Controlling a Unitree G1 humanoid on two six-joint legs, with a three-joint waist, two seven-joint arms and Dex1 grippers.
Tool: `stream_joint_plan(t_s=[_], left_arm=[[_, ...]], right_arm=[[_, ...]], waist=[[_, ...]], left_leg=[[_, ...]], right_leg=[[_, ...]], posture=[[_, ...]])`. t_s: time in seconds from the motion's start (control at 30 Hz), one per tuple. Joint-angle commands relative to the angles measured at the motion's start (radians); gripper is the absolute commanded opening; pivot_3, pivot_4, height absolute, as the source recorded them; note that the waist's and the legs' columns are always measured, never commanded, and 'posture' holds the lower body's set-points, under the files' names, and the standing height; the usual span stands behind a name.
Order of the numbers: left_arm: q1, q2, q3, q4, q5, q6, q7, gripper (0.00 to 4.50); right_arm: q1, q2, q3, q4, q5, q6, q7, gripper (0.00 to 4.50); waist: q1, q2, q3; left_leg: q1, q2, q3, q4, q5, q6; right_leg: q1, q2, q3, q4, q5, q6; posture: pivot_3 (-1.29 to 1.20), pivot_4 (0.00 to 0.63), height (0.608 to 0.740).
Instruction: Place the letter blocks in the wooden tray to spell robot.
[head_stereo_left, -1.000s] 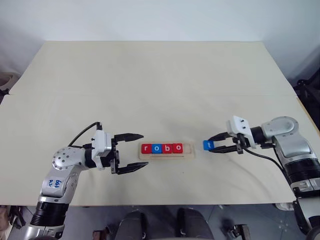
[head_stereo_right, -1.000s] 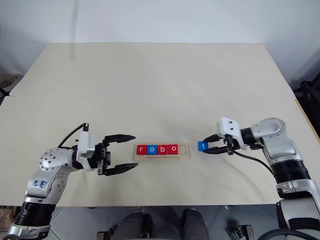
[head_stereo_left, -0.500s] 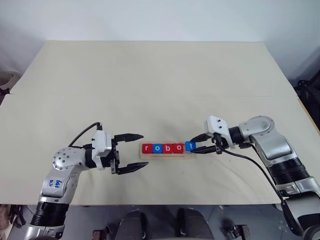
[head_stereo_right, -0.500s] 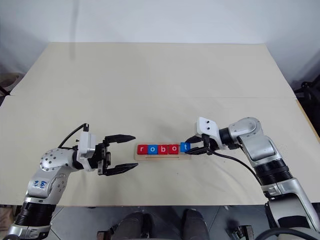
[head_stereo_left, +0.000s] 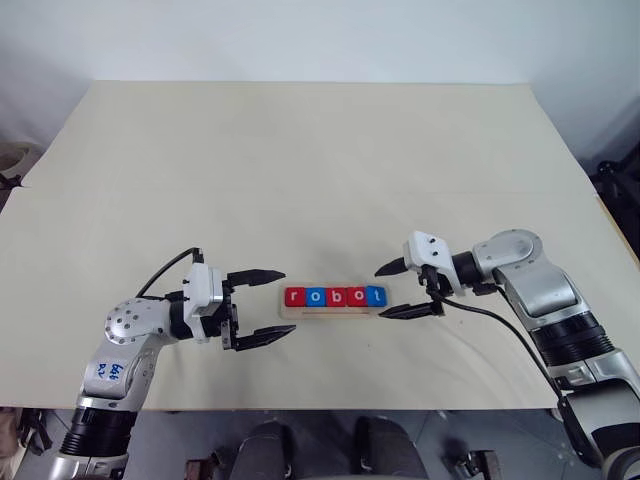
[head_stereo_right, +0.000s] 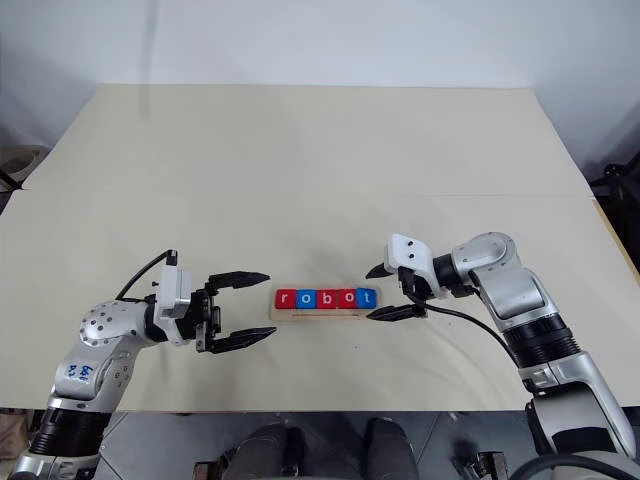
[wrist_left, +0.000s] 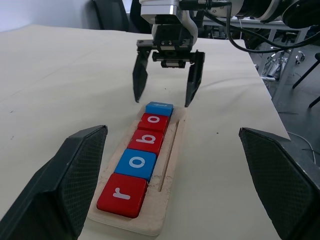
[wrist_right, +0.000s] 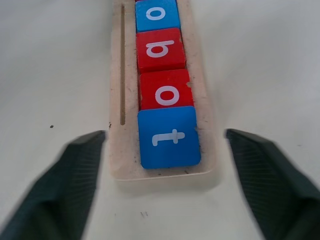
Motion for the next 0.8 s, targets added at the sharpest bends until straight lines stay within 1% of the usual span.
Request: stream_joint_plan(t_s=[0.03, 0.07, 0.17, 0.3, 0.53, 0.57, 0.7, 0.8], left_arm=[[0.0, 0.002, 0.012, -0.028, -0.016, -0.011, 0.001, 4.5], [-0.001, 0.002, 0.012, -0.026, -0.016, -0.012, 0.0, 4.5], [-0.003, 0.002, 0.012, -0.023, -0.015, -0.012, 0.0, 4.5], [-0.003, 0.002, 0.013, -0.021, -0.015, -0.011, 0.0, 4.5], [-0.006, -0.001, 0.009, -0.021, -0.015, -0.009, 0.002, 4.5], [-0.006, -0.001, 0.009, -0.021, -0.015, -0.009, 0.002, 4.5], [-0.007, -0.001, 0.008, -0.021, -0.014, -0.008, 0.002, 4.5], [-0.006, -0.001, 0.009, -0.024, -0.014, -0.007, 0.004, 4.5]], right_arm=[[-0.017, -0.031, -0.049, -0.031, 0.03, 0.009, 0.01, 4.48], [-0.016, -0.037, -0.055, -0.032, 0.039, 0.016, 0.015, 4.48], [-0.01, -0.052, -0.077, -0.057, 0.079, 0.068, 0.027, 3.86], [-0.008, -0.034, -0.092, -0.11, 0.114, 0.13, -0.005, 2.55], [-0.02, 0.031, -0.045, -0.137, 0.084, 0.161, -0.084, 0.17], [-0.02, 0.038, -0.036, -0.131, 0.073, 0.157, -0.095, 0.04], [-0.018, 0.055, -0.01, -0.125, 0.044, 0.16, -0.125, 0.04], [-0.007, 0.047, 0.005, -0.133, 0.038, 0.171, -0.125, 0.04]], waist=[[0.0, 0.0, 0.0], [0.0, 0.0, 0.0], [0.001, 0.0, 0.0], [0.001, 0.0, 0.0], [0.0, 0.0, 0.0], [0.0, 0.0, 0.0], [0.002, 0.0, 0.0], [0.001, 0.0, 0.0]], left_leg=[[0.0, 0.0, 0.0, 0.0, 0.0, 0.0], [0.0, 0.0, 0.0, 0.0, 0.0, 0.0], [0.0, 0.0, 0.0, 0.0, 0.0, 0.0], [0.0, 0.0, 0.0, 0.0, 0.0, 0.0], [0.0, 0.0, 0.0, 0.0, 0.0, 0.0], [0.0, 0.0, 0.0, 0.0, 0.0, 0.0], [0.0, 0.0, 0.0, 0.0, 0.0, 0.0], [0.0, 0.0, 0.0, 0.0, 0.0, 0.0]], right_leg=[[0.0, 0.0, 0.0, 0.0, 0.0, 0.0], [0.0, 0.0, 0.0, 0.0, 0.0, 0.0], [0.0, 0.0, 0.0, 0.0, 0.0, 0.0], [0.0, 0.0, 0.0, 0.0, 0.0, 0.0], [0.0, 0.0, 0.0, 0.0, 0.0, 0.0], [0.0, 0.0, 0.0, 0.0, 0.0, 0.0], [0.0, 0.0, 0.0, 0.0, 0.0, 0.0], [0.0, 0.0, 0.0, 0.0, 0.0, 0.0]], posture=[[0.0, 0.15, 0.74], [0.0, 0.15, 0.74], [0.0, 0.15, 0.74], [0.0, 0.15, 0.74], [0.0, 0.15, 0.74], [0.0, 0.15, 0.74], [0.0, 0.15, 0.74], [0.0, 0.15, 0.74]])
